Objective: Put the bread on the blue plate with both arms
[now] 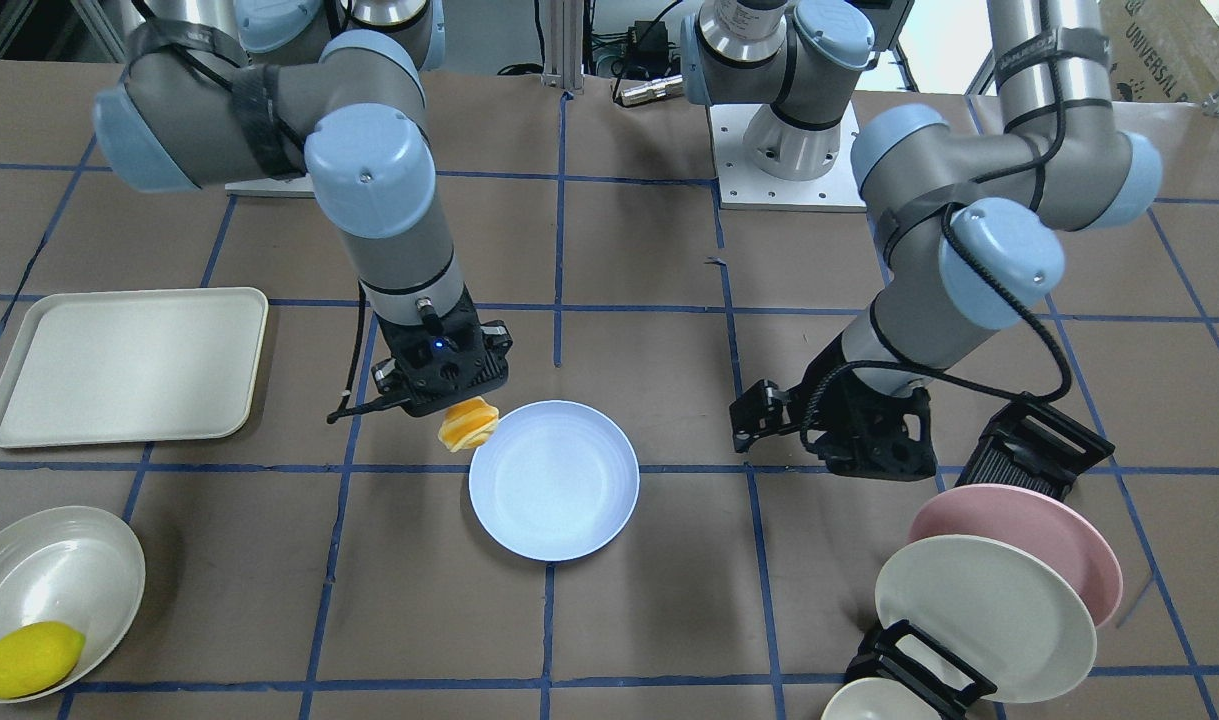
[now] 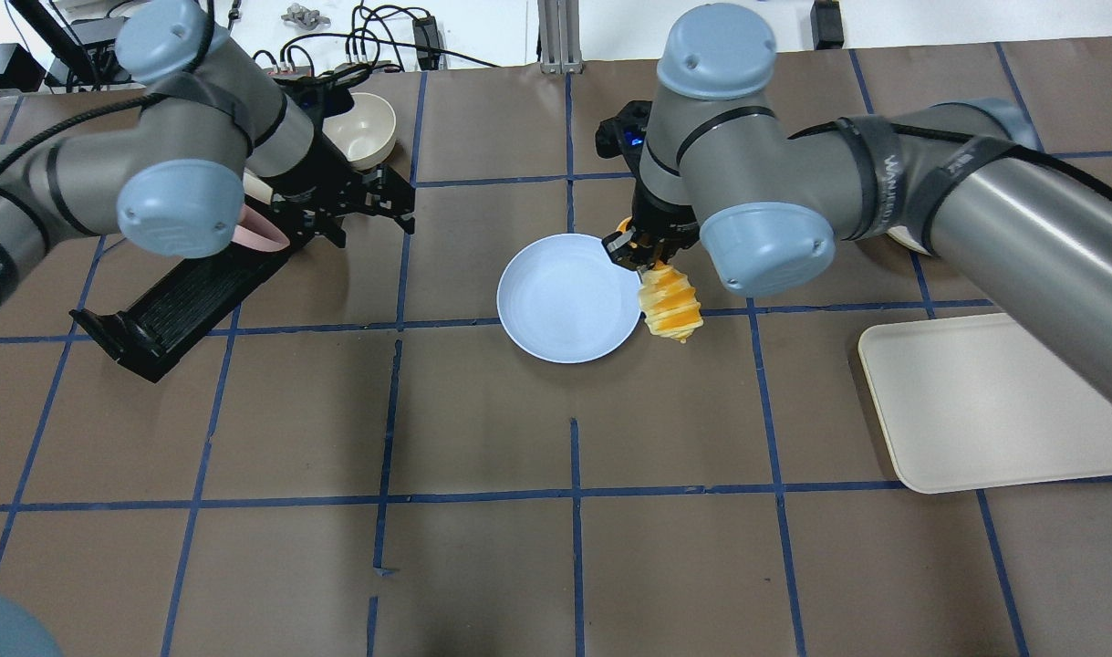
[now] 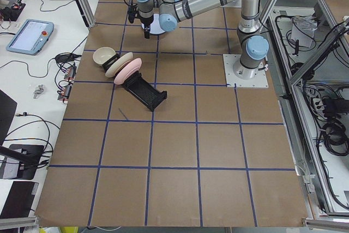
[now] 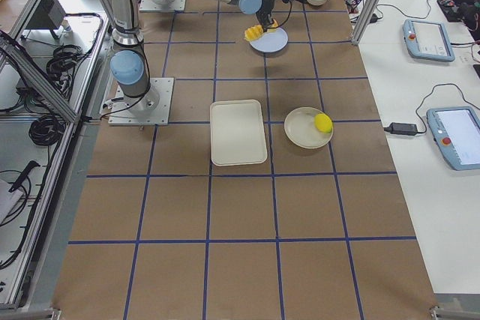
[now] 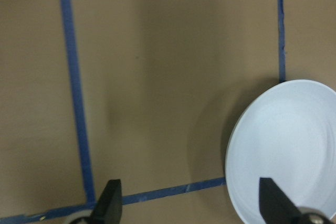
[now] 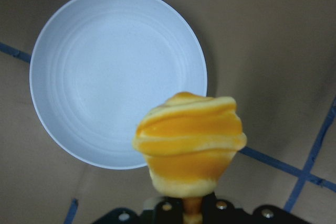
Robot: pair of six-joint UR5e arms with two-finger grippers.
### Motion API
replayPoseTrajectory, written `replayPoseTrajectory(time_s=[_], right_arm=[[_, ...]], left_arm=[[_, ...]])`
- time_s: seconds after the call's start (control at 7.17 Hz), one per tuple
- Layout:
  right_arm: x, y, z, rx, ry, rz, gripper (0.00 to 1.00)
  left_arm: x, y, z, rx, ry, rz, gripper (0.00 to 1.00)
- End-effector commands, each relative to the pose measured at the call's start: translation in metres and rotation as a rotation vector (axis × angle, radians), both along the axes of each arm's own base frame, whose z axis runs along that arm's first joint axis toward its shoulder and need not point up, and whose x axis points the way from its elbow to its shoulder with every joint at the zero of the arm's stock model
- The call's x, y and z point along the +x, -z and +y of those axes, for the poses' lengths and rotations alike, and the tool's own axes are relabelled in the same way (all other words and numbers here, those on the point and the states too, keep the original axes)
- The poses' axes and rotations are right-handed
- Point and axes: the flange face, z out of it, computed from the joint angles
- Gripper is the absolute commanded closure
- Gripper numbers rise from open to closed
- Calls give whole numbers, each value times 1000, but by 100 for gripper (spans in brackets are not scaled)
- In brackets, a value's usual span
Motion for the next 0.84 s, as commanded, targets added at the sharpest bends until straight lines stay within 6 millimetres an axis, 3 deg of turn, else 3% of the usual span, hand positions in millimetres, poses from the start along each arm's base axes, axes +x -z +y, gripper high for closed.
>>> replayPoseTrajectory(time_s=[0.0, 0.14, 0.42, 0.56, 0.7], right_arm=[[37, 56, -27, -20, 6, -6, 96], [49, 56, -39, -38, -6, -4, 96], [66, 68, -38, -21, -21, -6, 96], [72, 73, -38, -17, -15, -5, 96], [74, 75, -39, -25, -16, -7, 96]], left_arm=[[22, -76, 31, 86, -8, -156, 1], [19, -108, 41, 123, -5, -157, 0], [-7, -159, 74, 94, 39, -160, 0], [-15, -162, 85, 86, 55, -163, 0], [-15, -165, 82, 82, 54, -164, 0]])
